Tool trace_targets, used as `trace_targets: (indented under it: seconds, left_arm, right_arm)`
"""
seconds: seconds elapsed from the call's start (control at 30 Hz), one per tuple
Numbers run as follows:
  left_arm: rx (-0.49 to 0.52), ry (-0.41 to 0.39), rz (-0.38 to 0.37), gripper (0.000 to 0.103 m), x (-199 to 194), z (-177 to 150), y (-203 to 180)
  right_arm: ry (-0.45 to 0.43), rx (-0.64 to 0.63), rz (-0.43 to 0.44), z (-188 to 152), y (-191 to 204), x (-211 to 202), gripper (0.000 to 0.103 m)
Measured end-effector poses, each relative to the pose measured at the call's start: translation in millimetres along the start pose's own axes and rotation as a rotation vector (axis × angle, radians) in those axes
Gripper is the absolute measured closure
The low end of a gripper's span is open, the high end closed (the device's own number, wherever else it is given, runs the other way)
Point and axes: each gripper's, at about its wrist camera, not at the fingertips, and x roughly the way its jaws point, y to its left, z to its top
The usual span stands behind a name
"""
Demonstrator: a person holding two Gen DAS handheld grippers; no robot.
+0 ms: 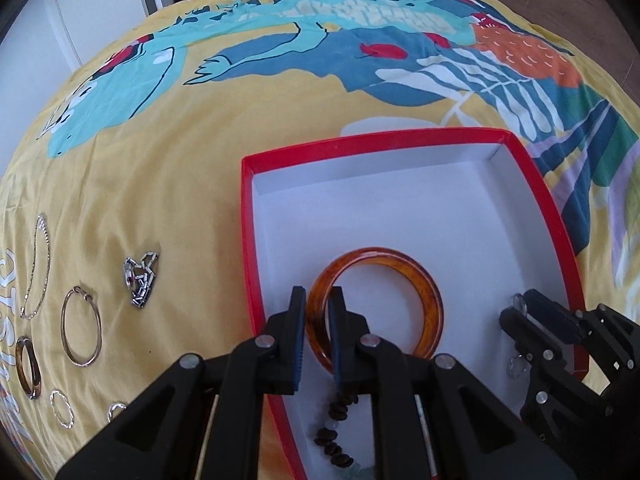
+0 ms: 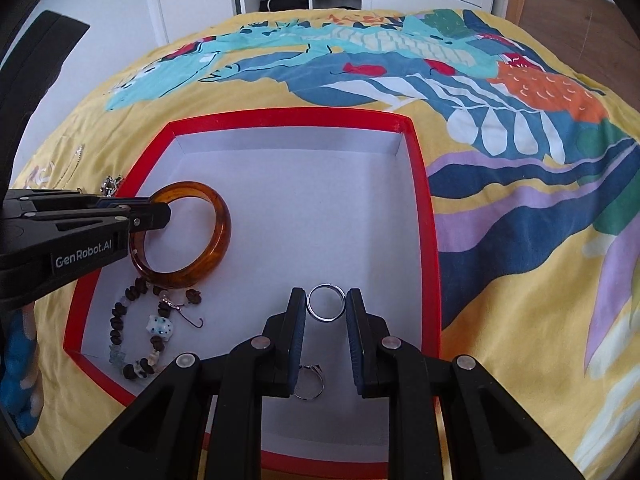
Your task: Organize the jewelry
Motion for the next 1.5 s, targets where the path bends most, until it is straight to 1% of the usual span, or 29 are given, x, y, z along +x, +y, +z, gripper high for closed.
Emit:
trace_targets:
  seconds: [0.27, 0.4, 0.43, 0.57, 0.67, 0.73, 0.77, 0.83, 1.0, 1.23, 1.37, 1.5]
  left_arm:
    - [-0.008, 0.003, -0.021, 0.091, -4.1, 0.4, 3.9]
    - [-0.016, -0.011, -0.070, 0.089, -16.6, -2.2, 9.2]
    - [-0.022, -0.024, -0.084, 0.087, -23.4, -4.2, 11.6]
    - [-0.049, -0.066, -0.139, 0.085, -51.6, -16.1, 20.1]
    - [-0.035, -0.092, -0.142, 0.085, -74.8, -29.0, 23.4]
    - [-0.032, -0.081, -0.146, 0.084, -88.6, -38.6, 27.8]
    - [-0.031, -0.074, -0.144, 0.082, -95.2, -43.3, 31.0]
    - [-0.040, -0.085, -0.136, 0.076, -110.7, -54.3, 40.6]
    - [-0.069, -0.112, -0.109, 0.075, -146.2, -83.8, 71.5]
    - [-0.132, -0.156, -0.033, 0.075, -195.5, -141.0, 135.0]
    - [-0.171, -0.169, 0.013, 0.075, -216.3, -175.3, 170.2]
    - [-0.221, -0.177, 0.034, 0.075, -231.9, -203.7, 200.1]
  right_arm:
    - [0.020, -0.008, -0.006, -1.1, 1.8, -1.8, 0.081]
    - [0.022, 0.008, -0.010, -5.3, -0.5, -9.7, 0.075]
    - [0.019, 0.017, -0.009, -6.5, -1.4, -12.5, 0.073]
    - [-0.008, 0.053, -0.009, -10.1, -3.7, -32.1, 0.071]
    - [-0.038, 0.080, -0.003, -11.5, -2.7, -53.4, 0.069]
    - [-0.062, 0.094, 0.005, -12.4, 1.6, -69.3, 0.068]
    - [-0.074, 0.100, 0.010, -12.6, 5.1, -77.4, 0.068]
    - [-0.097, 0.113, 0.023, -14.5, 12.9, -94.4, 0.067]
    - [-0.133, 0.113, 0.061, -21.9, 41.6, -129.7, 0.065]
    - [-0.165, 0.120, 0.121, -44.3, 83.2, -164.6, 0.064]
    - [-0.177, 0.106, 0.144, -58.7, 104.7, -181.2, 0.064]
    - [-0.184, 0.095, 0.158, -69.9, 121.7, -195.3, 0.064]
